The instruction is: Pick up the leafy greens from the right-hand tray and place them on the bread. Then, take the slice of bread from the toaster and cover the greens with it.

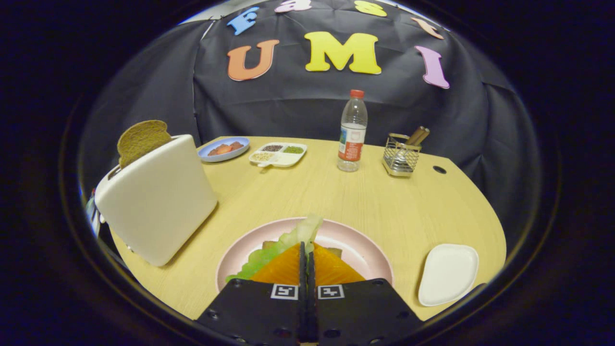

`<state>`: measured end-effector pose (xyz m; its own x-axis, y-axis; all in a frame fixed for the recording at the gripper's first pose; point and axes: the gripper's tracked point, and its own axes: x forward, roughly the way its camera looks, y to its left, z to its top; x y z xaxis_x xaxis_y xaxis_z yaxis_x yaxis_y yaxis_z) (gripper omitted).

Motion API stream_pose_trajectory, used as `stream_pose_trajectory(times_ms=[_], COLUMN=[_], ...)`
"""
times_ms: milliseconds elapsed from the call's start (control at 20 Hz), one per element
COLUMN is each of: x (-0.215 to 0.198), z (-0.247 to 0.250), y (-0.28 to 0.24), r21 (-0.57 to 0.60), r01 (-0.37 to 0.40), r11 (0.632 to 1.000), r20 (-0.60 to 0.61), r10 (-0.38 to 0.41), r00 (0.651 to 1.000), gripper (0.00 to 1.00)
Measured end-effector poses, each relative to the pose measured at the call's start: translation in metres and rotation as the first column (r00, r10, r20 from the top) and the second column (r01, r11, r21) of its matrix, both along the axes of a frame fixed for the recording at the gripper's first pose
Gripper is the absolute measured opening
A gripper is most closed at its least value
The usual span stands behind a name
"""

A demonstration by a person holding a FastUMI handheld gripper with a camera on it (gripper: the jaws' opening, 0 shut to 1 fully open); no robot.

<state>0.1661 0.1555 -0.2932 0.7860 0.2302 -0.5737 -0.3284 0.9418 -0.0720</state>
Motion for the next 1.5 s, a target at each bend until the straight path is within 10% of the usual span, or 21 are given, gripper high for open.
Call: stream_pose_trajectory(times_ms=[350,600,1500], x=[0.003,-0.011,-0.077], z=[0.009,0.049,0.194], y=[-0.012,-0.027,0.091], r21=[-0.011,-0.012,-0.013], r01=[0.026,0.047,-0.079], r11=[1.0,0.999,0.997], r20=[0.037,0.123,0.34], r10=[-0.026,-0.045,0.079], r00=[0.999,0.991,0.937], gripper=[0.17,0.83,0.96])
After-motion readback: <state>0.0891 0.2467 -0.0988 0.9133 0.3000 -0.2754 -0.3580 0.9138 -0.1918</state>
